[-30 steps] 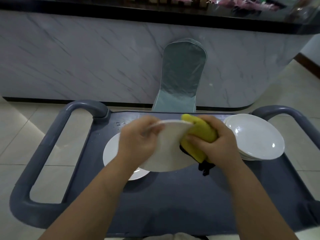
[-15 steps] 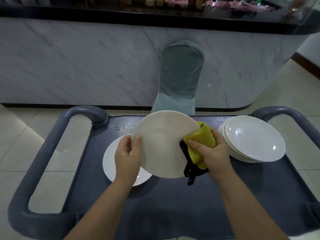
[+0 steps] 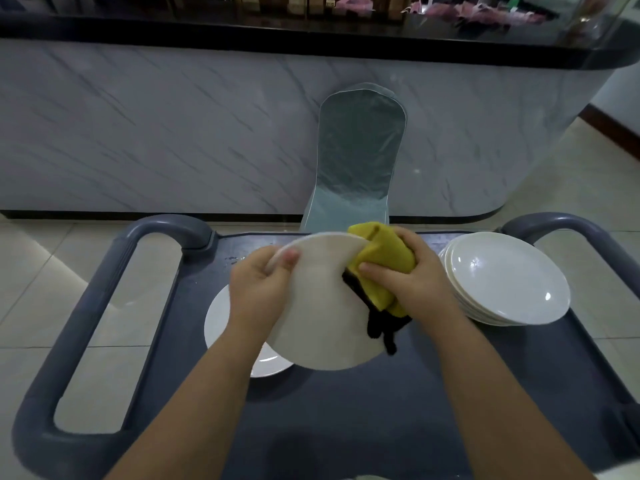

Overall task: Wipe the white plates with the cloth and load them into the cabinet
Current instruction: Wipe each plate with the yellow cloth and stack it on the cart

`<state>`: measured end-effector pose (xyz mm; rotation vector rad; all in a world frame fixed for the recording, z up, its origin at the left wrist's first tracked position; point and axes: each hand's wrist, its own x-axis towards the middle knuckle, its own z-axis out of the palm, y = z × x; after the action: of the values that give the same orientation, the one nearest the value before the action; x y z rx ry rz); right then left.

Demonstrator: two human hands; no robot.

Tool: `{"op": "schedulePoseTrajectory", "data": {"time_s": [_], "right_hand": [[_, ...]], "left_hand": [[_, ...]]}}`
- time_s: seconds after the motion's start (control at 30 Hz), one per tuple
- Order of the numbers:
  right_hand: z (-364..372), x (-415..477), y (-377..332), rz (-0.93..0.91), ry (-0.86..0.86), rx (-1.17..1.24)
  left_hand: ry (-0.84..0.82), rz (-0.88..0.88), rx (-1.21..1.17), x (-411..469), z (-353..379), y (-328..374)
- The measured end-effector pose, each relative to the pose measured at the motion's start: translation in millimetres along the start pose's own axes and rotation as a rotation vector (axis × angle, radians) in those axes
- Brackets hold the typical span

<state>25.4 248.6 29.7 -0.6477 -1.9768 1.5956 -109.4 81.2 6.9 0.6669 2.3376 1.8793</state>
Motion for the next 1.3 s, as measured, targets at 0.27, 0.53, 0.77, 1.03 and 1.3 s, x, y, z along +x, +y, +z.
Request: {"op": "schedulePoseTrajectory", "data": {"time_s": [0.27,0.53,0.77,1.03,1.3], "right_hand": [[26.8,-32.0,64.4,0.330,0.325,0.314],[-11.1,5.2,-19.4,-0.196,-0.286,-0.312],[-12.4,6.8,-32.1,-0.226,-0.146,-0.213],[7.6,-43.1,46.7,0.206,0.280,0.290],[-5.2,7.5,-41.2,-0.222,-0.236,-0.280]], "left_hand": [[0.210,-0.799,-0.366,-48.9,29.4,-53.3],[-0.210,0.507,0.481,8.8,14.2,10.7],[-0.047,0.385,0.221,7.9,5.8,29.1],[0.115,-0.348,-0.062,-52.7,18.0,-34.3],[-0.192,0.493,0.512,10.0,15.3,43.6]]}}
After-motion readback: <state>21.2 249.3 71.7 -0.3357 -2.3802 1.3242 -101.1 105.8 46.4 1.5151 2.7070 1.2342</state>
